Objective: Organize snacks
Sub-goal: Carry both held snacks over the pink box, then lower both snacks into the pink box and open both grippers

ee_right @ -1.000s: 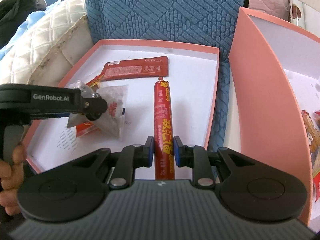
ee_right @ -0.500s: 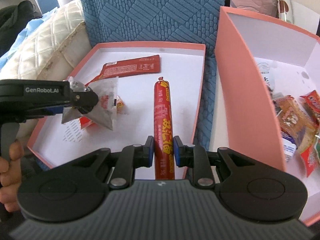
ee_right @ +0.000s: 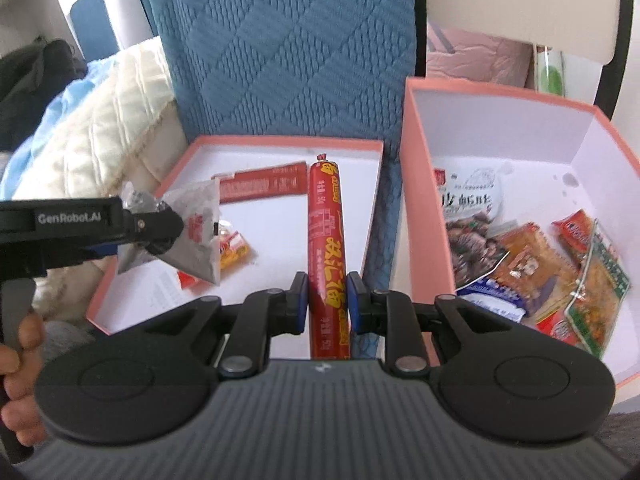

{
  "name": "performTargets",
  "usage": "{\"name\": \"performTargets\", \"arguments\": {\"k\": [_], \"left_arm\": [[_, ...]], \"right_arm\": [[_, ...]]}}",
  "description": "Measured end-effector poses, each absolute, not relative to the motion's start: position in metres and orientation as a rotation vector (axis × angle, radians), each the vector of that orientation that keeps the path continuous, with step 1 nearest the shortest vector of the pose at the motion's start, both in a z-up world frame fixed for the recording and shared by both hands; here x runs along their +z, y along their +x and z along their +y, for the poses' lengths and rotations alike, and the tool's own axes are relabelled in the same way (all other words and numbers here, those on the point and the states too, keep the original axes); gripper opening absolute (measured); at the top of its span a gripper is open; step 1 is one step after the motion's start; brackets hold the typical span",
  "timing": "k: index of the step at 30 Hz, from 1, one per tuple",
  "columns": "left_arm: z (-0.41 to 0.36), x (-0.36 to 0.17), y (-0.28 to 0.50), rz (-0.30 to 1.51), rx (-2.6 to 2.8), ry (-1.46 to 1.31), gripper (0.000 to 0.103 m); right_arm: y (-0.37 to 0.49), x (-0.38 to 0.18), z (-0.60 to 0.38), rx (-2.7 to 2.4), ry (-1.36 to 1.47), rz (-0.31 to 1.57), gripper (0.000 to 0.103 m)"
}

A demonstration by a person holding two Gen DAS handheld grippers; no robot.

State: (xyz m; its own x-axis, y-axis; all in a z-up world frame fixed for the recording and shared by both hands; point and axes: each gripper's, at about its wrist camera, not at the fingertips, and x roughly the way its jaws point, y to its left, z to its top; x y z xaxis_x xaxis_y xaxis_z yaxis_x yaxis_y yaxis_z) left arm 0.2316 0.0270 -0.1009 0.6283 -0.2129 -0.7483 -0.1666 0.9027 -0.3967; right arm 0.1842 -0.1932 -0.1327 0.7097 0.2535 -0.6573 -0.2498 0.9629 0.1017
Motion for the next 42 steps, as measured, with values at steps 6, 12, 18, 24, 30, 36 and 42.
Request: {"name": "performTargets", "arguments": {"k": [6, 12, 18, 24, 30, 36, 42], "left_arm": [[0.01, -0.075, 0.23, 0.892, -0.027, -0.459, 0.05], [-0.015, -0.041, 0.235, 0.871, -0.067, -0.438, 0.05], [-0.046, -0.001, 0.241, 0.827, -0.102, -0.424, 0.05], [-0.08, 0.036, 0.249, 0.774, -0.129, -0.401, 0.05], [-0.116, 0.059, 0.258, 0.742, -0.157, -0.385, 0.05], [-0.159, 0.05, 0.275, 0.763, -0.194, -0.374, 0.05], [-0.196, 0.022, 0.29, 0.822, -0.229, -0.362, 0.05]], "right_arm": [[0.176, -0.108, -0.209, 0.269, 0.007, 0.714, 0.024], [0.169, -0.078, -0.232, 0.249, 0.011, 0.672, 0.024], [0.167, -0.05, -0.257, 0.239, 0.034, 0.621, 0.024], [0.169, -0.022, -0.286, 0.236, 0.045, 0.564, 0.024], [0.172, -0.006, -0.319, 0.222, 0.061, 0.525, 0.024], [0.179, -0.011, -0.35, 0.199, 0.075, 0.529, 0.024], [0.195, -0.035, -0.379, 0.17, 0.111, 0.577, 0.024]]}}
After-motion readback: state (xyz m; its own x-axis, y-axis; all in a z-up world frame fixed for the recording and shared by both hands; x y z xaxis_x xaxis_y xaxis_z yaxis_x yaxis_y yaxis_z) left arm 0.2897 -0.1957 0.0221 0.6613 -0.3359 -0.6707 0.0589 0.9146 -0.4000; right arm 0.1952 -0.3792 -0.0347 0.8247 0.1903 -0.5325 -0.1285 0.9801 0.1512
